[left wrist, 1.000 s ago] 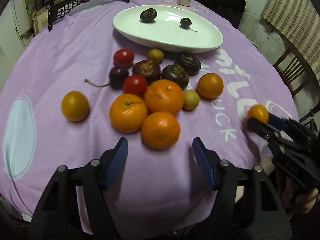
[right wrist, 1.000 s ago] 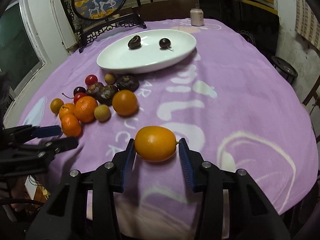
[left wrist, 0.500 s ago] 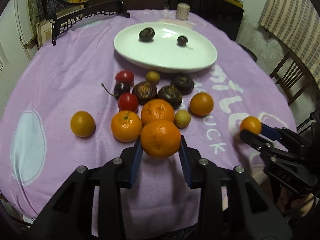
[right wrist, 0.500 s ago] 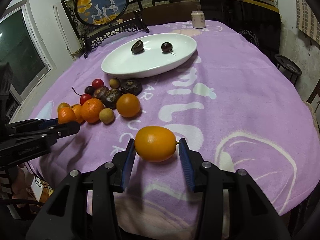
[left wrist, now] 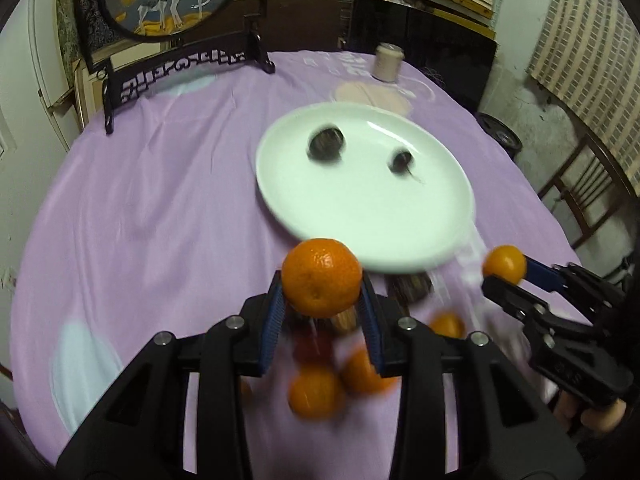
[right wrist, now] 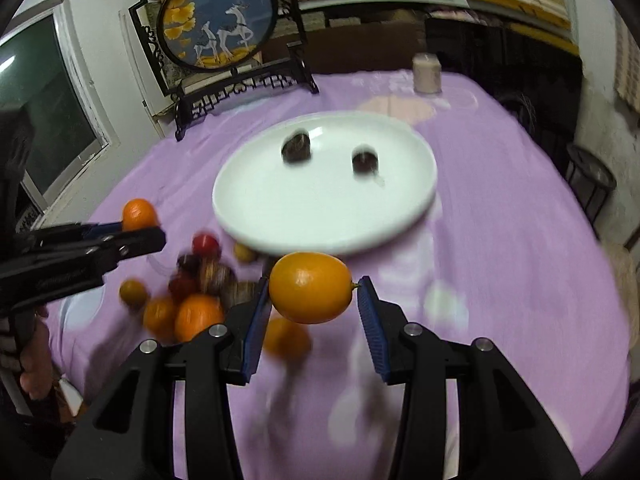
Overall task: Organize fruits
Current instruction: 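Place the orange on the plate with the left tool while the right tool places the kumquat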
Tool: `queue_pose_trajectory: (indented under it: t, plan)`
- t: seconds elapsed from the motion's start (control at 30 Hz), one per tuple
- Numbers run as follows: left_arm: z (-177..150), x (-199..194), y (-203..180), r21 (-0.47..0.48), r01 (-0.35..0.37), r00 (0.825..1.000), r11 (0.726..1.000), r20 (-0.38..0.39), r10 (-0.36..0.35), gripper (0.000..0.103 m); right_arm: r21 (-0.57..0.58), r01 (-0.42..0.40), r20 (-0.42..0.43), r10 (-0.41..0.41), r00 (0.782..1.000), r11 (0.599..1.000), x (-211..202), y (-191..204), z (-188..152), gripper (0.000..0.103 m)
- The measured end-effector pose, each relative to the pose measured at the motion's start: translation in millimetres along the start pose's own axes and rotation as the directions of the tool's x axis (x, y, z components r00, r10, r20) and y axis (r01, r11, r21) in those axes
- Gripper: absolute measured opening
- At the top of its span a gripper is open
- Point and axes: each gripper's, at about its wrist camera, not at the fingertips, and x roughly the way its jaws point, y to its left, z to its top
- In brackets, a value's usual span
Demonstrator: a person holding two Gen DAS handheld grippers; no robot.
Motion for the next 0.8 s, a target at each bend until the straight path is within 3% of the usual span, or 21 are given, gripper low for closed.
queue_pose_trajectory:
  t: [0.1, 0.23, 0.47, 0.6, 0.67, 0.8]
  plan:
    - [52.0, 37.6, 13.6, -0.048, -0.015, 0.999, 0.999, -0.043, 0.013, 0.036, -0.036, -0.026, -0.012, 0.025, 1.0, 0.999, 28.4, -0.5, 37.8, 0.044]
    - [92.8, 81.0, 18.2, -0.06, -0.008, 0.997, 0.998, -0.072, 0.003, 0.036, -0.063, -0.044, -0.079, 0.039, 0.996, 0.997, 89.9, -7.4, 77.4, 0.044]
    - [113.0, 135.8, 24.3, -0.095, 0.013, 0.989, 0.995, -0.149, -0.027, 0.036, -0.092, -0.035, -0.167, 0.019, 0.986, 0.995, 153.2, -12.0, 96.4, 0.044]
    - [116.6, 147.4, 25.7, -0.104, 0.011, 0.986, 0.995, -0.165, -0.028, 0.038, -0.121, -0.006, -0.155, -0.013, 0.988, 0.993, 157.7, -9.2, 97.6, 0.049]
    - [117.6, 143.3, 28.6, -0.124, 0.024, 0.987, 0.992, -0.154, -0.043, 0.054, -0.142, 0.038, -0.123, -0.055, 0.991, 0.989, 147.9, -7.7, 97.3, 0.06]
    - [107.3, 98.2, 32.0, -0.123, 0.055, 0.995, 0.991, -0.073, -0.065, 0.067, -0.151, 0.058, -0.088, -0.072, 0.994, 0.987, 103.3, -4.9, 88.6, 0.061]
